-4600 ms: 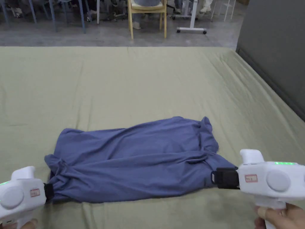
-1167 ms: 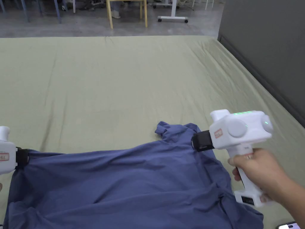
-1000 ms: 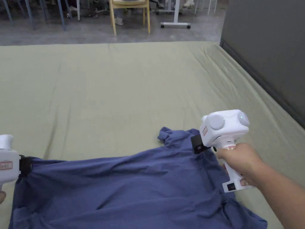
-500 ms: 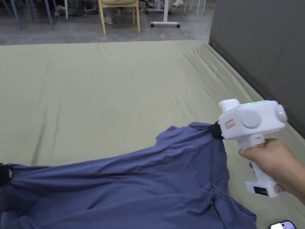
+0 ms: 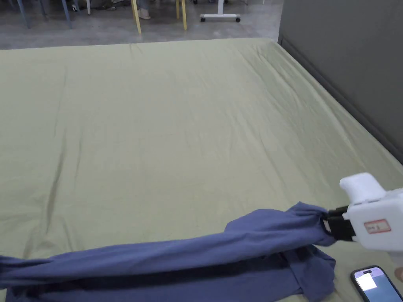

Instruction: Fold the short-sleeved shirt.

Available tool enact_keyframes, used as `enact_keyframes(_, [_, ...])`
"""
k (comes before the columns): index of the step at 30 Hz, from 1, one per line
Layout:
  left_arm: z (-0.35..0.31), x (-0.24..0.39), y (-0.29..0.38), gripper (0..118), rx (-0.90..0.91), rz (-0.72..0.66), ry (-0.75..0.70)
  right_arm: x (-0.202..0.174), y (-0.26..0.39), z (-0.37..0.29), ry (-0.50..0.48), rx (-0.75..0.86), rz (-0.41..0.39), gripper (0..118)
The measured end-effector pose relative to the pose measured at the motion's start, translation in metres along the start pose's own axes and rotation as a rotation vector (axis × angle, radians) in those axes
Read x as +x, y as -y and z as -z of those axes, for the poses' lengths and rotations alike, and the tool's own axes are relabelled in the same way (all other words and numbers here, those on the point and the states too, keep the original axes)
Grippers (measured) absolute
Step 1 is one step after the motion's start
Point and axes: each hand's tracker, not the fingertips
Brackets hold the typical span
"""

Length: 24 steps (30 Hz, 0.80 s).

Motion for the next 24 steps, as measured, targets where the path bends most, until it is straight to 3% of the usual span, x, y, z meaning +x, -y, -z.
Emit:
enact_keyframes(5, [0.022, 0.007, 0.034, 0, -0.078, 0.004, -0.005, 0.005, 0.031, 0.051, 0.018, -0.117, 0.009, 6])
enact_keyframes(10, [0.054, -0.015, 0.051, 0, -0.134, -0.138, 0.008, 0.015, 0.040, 0.086, 0.018, -0.145, 0.082, 6])
enact_keyframes(18, [0.068, -0.009, 0.053, 0, -0.112, -0.116, -0.056, 0.005, 0.038, 0.109, 0.059, -0.155, 0.061, 7])
enact_keyframes(19, [0.064, -0.012, 0.052, 9, -0.104, -0.146, -0.050, 0.008, 0.033, 0.107, 0.049, -0.171, 0.057, 13])
enact_keyframes(20, [0.058, -0.014, 0.049, 40, -0.105, -0.192, -0.037, 0.010, 0.028, 0.101, 0.042, -0.193, 0.055, 26])
enact_keyframes(21, [0.043, -0.019, 0.045, 87, -0.079, -0.257, -0.029, 0.012, 0.023, 0.089, 0.076, -0.210, 0.067, 55])
enact_keyframes(22, [0.028, -0.024, 0.044, 118, -0.031, -0.306, 0.011, 0.013, 0.019, 0.071, 0.152, -0.181, 0.085, 101])
enact_keyframes(23, [0.012, -0.026, 0.044, 118, 0.037, -0.345, 0.082, 0.013, 0.017, 0.053, 0.158, -0.114, 0.087, 113])
enact_keyframes(24, [-0.012, -0.027, 0.042, 118, 0.185, -0.391, 0.168, 0.007, 0.016, 0.025, 0.117, -0.020, 0.104, 113])
